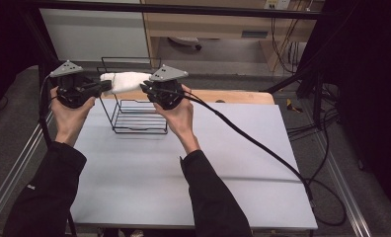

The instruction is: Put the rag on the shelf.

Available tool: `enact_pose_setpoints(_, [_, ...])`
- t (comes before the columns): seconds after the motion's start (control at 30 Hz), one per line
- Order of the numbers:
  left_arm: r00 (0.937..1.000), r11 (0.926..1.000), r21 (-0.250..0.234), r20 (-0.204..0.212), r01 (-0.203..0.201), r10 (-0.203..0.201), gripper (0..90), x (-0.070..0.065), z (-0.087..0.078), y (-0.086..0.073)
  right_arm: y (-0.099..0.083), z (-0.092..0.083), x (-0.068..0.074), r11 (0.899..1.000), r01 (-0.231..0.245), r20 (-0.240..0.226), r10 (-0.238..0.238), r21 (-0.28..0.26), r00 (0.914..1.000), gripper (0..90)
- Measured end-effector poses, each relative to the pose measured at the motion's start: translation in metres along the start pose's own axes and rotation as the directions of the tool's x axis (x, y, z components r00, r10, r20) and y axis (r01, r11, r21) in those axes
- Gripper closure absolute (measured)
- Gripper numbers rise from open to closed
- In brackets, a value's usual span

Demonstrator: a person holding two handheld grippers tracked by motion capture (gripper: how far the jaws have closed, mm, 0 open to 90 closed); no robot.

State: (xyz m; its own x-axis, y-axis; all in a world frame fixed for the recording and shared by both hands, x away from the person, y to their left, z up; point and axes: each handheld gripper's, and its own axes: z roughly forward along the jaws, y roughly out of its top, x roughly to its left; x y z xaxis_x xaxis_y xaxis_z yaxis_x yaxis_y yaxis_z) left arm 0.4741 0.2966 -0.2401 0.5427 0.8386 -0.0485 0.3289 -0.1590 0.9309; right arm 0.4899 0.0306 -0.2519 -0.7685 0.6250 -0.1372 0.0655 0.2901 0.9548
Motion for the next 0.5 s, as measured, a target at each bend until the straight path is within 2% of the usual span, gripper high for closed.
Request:
enact_pose_setpoints(0.1, [1.0, 1.0, -0.001, 0.001, 0.002, -0.002, 89.9, 0.0, 0.0, 0.0, 0.002, -0.002, 0.0, 1.0, -0.024, -0.015, 0.023, -0.008, 0.9996, 73.3])
enact_pose_setpoints(0.17, [1.0, 1.0, 0.001, -0.003, -0.001, 0.001, 89.9, 0.001, 0.0, -0.001, 0.005, -0.006, 0.0, 0.999, -0.035, -0.011, 0.035, -0.025, 0.9993, 62.9])
enact_pose_setpoints(0.2, [1.0, 1.0, 0.0, -0.003, -0.001, 0.001, 89.9, 0.001, 0.001, -0.001, 0.007, -0.007, 0.0, 0.999, -0.038, -0.006, 0.038, -0.033, 0.9993, 60.8])
enact_pose_setpoints(0.33, [0.9999, 1.0, 0.0, -0.008, -0.007, 0.007, 89.9, 0.0, 0.002, -0.002, 0.013, -0.012, -0.004, 0.998, -0.047, -0.009, 0.047, -0.048, 0.9989, 62.3])
enact_pose_setpoints(0.4, [0.9999, 0.9999, 0.004, -0.011, -0.011, 0.011, 89.9, 0.0, 0.003, -0.002, 0.016, -0.011, -0.005, 0.998, -0.051, -0.018, 0.05, -0.031, 0.9986, 64.9])
enact_pose_setpoints(0.5, [0.9998, 0.9999, 0.007, -0.012, -0.013, 0.013, 89.9, 0.0, 0.003, -0.003, 0.019, -0.008, -0.002, 0.999, -0.05, -0.044, 0.049, -0.01, 0.9978, 75.4])
